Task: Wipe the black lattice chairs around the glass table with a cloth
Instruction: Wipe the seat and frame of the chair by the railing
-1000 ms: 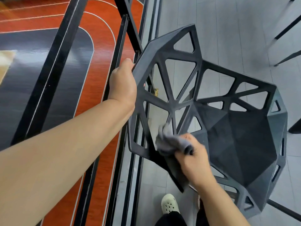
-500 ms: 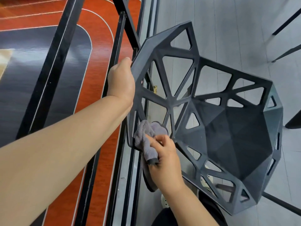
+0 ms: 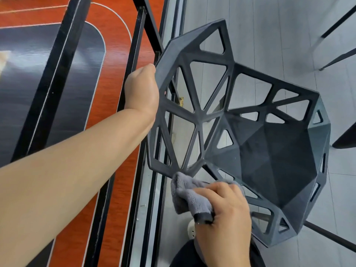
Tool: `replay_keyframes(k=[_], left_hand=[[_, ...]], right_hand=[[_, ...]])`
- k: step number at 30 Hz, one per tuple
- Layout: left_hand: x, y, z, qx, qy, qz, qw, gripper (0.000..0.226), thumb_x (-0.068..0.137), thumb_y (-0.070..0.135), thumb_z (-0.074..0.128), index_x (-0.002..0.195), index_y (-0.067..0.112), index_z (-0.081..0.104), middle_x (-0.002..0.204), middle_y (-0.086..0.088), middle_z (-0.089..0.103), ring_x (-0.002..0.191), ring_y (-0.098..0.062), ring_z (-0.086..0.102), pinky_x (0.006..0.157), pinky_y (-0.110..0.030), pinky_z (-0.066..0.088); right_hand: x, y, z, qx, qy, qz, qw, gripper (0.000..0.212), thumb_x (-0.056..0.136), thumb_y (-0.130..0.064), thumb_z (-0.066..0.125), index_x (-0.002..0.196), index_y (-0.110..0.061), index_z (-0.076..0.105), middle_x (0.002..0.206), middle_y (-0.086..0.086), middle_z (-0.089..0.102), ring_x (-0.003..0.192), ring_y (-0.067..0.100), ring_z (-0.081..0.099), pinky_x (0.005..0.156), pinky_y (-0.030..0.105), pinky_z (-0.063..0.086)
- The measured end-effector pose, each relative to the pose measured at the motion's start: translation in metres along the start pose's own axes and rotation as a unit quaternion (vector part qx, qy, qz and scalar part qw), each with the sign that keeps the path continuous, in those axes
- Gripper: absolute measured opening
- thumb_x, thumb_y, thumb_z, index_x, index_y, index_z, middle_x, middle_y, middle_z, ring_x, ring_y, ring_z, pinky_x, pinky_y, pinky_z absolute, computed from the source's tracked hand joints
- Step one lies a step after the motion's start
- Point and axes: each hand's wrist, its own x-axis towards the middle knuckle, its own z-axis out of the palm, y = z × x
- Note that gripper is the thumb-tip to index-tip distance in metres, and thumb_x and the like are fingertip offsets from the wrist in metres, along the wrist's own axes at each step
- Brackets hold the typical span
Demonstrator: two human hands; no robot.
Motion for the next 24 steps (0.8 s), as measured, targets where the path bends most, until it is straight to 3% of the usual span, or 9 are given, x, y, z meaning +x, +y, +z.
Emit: replay_keyframes(k=[3,5,7,8,10,12,14,20,24], left_hand=[[0.0,0.0,0.001,-0.003,-0.003,-0.004,1.0,0.028,0.081,0.012,0.039,0.073,0.015,0.013,0.062,-0.002,0.018,0.071,-0.027,0.016,0.063,-0.042,0.014],[0.0,0.0,0.0,0.006,-0.005,-0.003,1.0,0.028,0.081,0.012,0.039,0.072,0.015,0.013,0.062,-0.002,0.017,0.07,-0.026,0.015,0.064,-0.042,0.013],[-0.002,0.001,0.0,0.015,-0.003,-0.002,1.0,0.029,0.081,0.012,0.039,0.07,0.016,0.013,0.061,-0.001,0.017,0.065,-0.022,0.014,0.063,-0.041,0.013],[-0.003,0.001,0.0,0.017,-0.001,-0.003,1.0,0.029,0.081,0.012,0.039,0.07,0.017,0.013,0.06,-0.001,0.017,0.063,-0.02,0.014,0.063,-0.041,0.013],[-0.004,0.002,0.0,0.013,0.001,-0.008,1.0,0.029,0.081,0.012,0.04,0.071,0.017,0.013,0.06,0.0,0.017,0.061,-0.018,0.015,0.063,-0.04,0.013],[-0.006,0.003,0.002,0.014,0.0,-0.012,1.0,0.03,0.081,0.012,0.04,0.066,0.019,0.014,0.06,0.0,0.018,0.06,-0.018,0.016,0.064,-0.041,0.014],[-0.006,0.004,0.003,0.018,0.0,-0.017,1.0,0.031,0.081,0.013,0.04,0.063,0.021,0.016,0.06,0.001,0.019,0.06,-0.017,0.017,0.065,-0.042,0.014],[-0.009,0.008,0.005,0.02,0.01,-0.026,0.999,0.028,0.08,0.014,0.04,0.07,0.019,0.014,0.061,0.0,0.019,0.065,-0.022,0.017,0.059,-0.037,0.014],[-0.012,0.011,0.006,0.033,0.03,-0.028,0.999,0.034,0.081,0.014,0.04,0.059,0.023,0.016,0.053,0.008,0.016,0.054,-0.013,0.014,0.056,-0.034,0.011]], right_hand=[[0.004,-0.018,0.013,0.1,-0.028,-0.025,0.994,0.044,0.071,-0.029,0.055,0.112,-0.042,0.066,0.109,-0.012,0.06,0.107,0.016,0.051,0.086,0.043,0.043],[0.001,-0.032,0.04,0.141,-0.151,0.004,0.978,0.07,0.077,-0.042,0.055,0.14,-0.054,0.028,0.149,-0.018,0.031,0.141,0.013,0.022,0.111,0.046,0.025],[-0.01,-0.039,0.07,0.124,-0.176,0.012,0.976,0.083,0.081,-0.046,0.051,0.146,-0.05,-0.001,0.158,-0.015,0.004,0.146,0.013,-0.002,0.114,0.047,0.013],[-0.015,-0.037,0.084,0.099,-0.134,0.001,0.986,0.083,0.082,-0.038,0.05,0.148,-0.043,0.001,0.159,-0.009,0.008,0.147,0.018,0.004,0.112,0.048,0.02],[-0.016,-0.027,0.102,0.073,-0.031,-0.01,0.997,0.068,0.086,-0.021,0.048,0.148,-0.033,0.021,0.151,-0.001,0.035,0.139,0.02,0.031,0.1,0.043,0.039],[-0.015,-0.008,0.112,0.05,0.062,-0.025,0.997,0.051,0.09,-0.013,0.05,0.138,-0.028,0.039,0.138,-0.001,0.052,0.124,0.018,0.048,0.086,0.036,0.043],[-0.018,0.012,0.117,0.017,0.086,-0.037,0.995,0.041,0.092,-0.01,0.048,0.13,-0.023,0.048,0.129,0.003,0.06,0.108,0.02,0.054,0.078,0.033,0.044],[-0.019,0.054,0.077,-0.186,-0.09,-0.028,0.978,0.053,0.055,-0.009,0.071,0.107,-0.023,0.07,0.096,-0.002,0.067,0.078,0.024,0.052,0.059,0.037,0.046],[-0.013,0.084,0.038,-0.246,-0.201,0.073,0.945,0.045,0.049,-0.006,0.072,0.086,-0.03,0.073,0.074,-0.005,0.06,0.069,0.027,0.055,0.052,0.033,0.04]])
